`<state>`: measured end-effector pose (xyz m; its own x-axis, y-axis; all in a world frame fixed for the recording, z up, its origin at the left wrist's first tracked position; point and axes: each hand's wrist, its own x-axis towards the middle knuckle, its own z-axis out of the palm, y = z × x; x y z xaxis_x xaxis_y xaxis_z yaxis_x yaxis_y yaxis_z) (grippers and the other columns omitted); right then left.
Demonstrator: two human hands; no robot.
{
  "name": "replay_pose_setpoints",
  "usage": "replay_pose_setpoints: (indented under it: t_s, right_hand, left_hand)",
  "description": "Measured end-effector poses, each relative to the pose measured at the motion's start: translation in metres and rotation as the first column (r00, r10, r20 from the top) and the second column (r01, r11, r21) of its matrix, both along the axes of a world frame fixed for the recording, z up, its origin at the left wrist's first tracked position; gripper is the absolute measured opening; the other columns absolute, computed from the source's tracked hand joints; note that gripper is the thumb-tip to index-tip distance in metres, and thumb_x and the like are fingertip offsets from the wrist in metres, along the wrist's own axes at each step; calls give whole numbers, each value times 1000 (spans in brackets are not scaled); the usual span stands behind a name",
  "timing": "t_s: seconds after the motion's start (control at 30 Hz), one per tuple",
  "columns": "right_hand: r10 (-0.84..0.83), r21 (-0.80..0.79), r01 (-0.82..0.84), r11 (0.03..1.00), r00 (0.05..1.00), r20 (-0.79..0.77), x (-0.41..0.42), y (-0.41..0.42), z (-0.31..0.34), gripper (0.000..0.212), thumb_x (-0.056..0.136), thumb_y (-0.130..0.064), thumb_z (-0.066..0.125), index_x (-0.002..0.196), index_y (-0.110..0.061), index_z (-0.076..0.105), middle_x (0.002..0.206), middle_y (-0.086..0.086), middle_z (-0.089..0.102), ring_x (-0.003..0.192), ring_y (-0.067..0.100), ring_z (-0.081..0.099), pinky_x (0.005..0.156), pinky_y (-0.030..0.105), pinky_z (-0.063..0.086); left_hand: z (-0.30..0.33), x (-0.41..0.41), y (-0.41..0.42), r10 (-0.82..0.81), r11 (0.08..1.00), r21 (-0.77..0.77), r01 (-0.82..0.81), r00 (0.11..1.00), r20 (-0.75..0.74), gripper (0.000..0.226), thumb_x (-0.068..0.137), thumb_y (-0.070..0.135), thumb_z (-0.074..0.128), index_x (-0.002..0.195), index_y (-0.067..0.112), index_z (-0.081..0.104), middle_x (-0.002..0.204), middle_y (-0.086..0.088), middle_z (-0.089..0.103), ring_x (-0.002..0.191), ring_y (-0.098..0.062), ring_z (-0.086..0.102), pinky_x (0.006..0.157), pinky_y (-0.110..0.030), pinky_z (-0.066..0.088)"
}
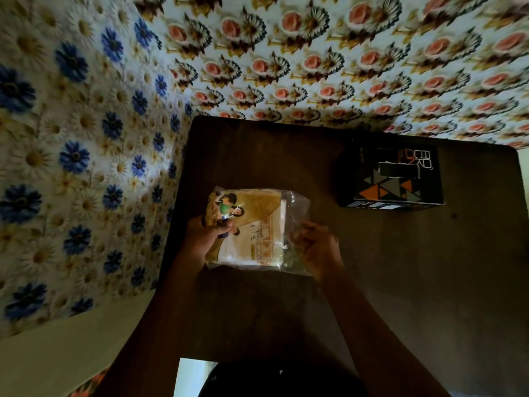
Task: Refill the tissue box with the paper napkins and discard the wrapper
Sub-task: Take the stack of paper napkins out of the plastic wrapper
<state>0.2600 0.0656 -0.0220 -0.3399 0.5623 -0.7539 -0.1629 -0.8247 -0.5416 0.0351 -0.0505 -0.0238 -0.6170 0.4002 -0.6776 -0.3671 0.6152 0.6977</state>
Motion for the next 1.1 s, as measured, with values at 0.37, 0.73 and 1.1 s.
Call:
replay_pose_setpoints:
  t_s: [0.37,0.73,1.1]
  right_hand:
    - [381,348,-558,754,802,459,-9,6,-15,50,69,-34,87,109,-10,69,102,7,77,88,21,76,74,41,63]
    - [464,470,-683,559,727,506,-19,9,-17,63,66,-37,93,120,-15,68,111,-6,75,101,-2,71,85,23,61]
    - [494,598,-578,555,808,322,-14,9,4,41,73,9,83,109,0,65,102,0,72,94,6,75,72,17,59]
  left_hand:
    - [-1,7,-10,-15,998,58,11,997,81,31,78,0,82,96,21,68,94,-4,75,79,-13,74,68,-31,59]
    - [-5,6,-19,-77,992,115,59,984,162,38,86,-9,68,122,-4,59,81,-3,69,51,2,64,47,-14,50]
    - [-1,18,-15,-77,982,183,42,979,188,39,80,6,78,117,8,66,103,-7,76,92,-19,74,74,-32,59]
